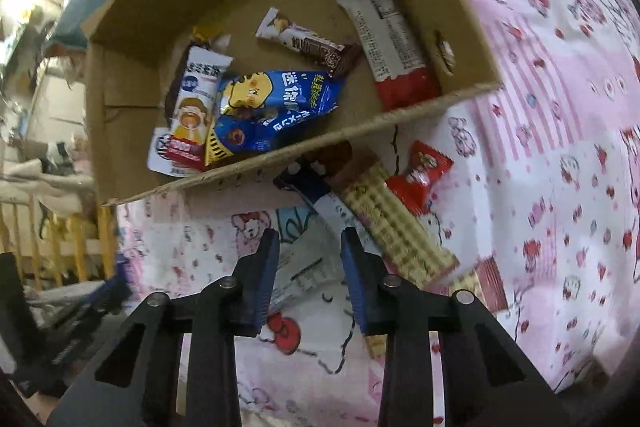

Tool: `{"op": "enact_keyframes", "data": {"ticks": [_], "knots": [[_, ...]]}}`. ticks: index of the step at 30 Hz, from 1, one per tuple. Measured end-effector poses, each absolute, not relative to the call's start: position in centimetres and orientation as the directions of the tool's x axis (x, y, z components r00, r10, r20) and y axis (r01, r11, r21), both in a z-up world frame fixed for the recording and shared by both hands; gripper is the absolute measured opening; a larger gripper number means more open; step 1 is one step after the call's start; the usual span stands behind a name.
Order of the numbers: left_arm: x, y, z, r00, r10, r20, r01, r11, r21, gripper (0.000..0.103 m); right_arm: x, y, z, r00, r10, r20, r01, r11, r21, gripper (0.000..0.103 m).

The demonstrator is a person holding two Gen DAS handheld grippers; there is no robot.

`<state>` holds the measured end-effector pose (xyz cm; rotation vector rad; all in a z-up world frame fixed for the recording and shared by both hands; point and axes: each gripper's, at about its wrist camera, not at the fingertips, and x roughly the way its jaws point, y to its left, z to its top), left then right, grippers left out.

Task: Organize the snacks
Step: 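Grasp the blue-and-white bar with the left gripper, then lower the blue-and-white bar into the box and open the left gripper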

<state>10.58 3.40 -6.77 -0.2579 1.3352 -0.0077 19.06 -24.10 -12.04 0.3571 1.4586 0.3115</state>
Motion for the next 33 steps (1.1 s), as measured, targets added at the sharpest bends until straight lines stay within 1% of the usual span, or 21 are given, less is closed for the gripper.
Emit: {"op": "enact_keyframes", "data": {"ticks": [6,10,13,14,15,18,23,33], "knots": [[10.9,2.7,-7.7,0.254,-0.148,-0.956,-0.163,0.968,-0.193,0.009,20.2,-22.5,-14.1,0.053,0.342,-0.938,-0.038,0.94,0.34,0.032],[11.1,1.2,-7.6,0.271,-0.142,-0.952,-0.099,0.98,-0.174,0.009,20.5,-21.5,-15.2,0.028,0.322,-0.946,-0.068,0.945,0.32,0.032],[11.2,0.7,-7.6,0.274,-0.145,-0.951,-0.083,0.981,-0.173,0.009,20.3,-20.3,-15.8,0.021,0.289,-0.957,-0.115,0.952,0.285,0.031],[11.2,0.7,-7.6,0.276,-0.144,-0.95,-0.083,0.981,-0.173,0.009,20.2,-19.8,-15.8,0.026,0.272,-0.962,-0.136,0.954,0.266,0.023],[11.2,0.7,-7.7,0.277,-0.141,-0.95,-0.083,0.982,-0.17,0.009,20.0,-19.5,-15.8,0.025,0.262,-0.965,-0.155,0.954,0.255,0.019],[11.2,0.8,-7.8,0.274,-0.145,-0.951,-0.091,0.98,-0.176,0.009,19.4,-18.8,-15.7,0.033,0.254,-0.967,-0.169,0.955,0.246,0.018],[11.1,0.6,-7.5,0.279,-0.152,-0.948,-0.089,0.979,-0.183,0.009,18.6,-18.8,-15.0,0.035,0.288,-0.957,-0.155,0.948,0.279,0.018],[10.8,1.1,-7.6,0.299,-0.105,-0.948,-0.101,0.985,-0.141,0.009,15.6,-19.5,-12.5,0.031,0.393,-0.919,-0.148,0.911,0.385,0.018]]}}
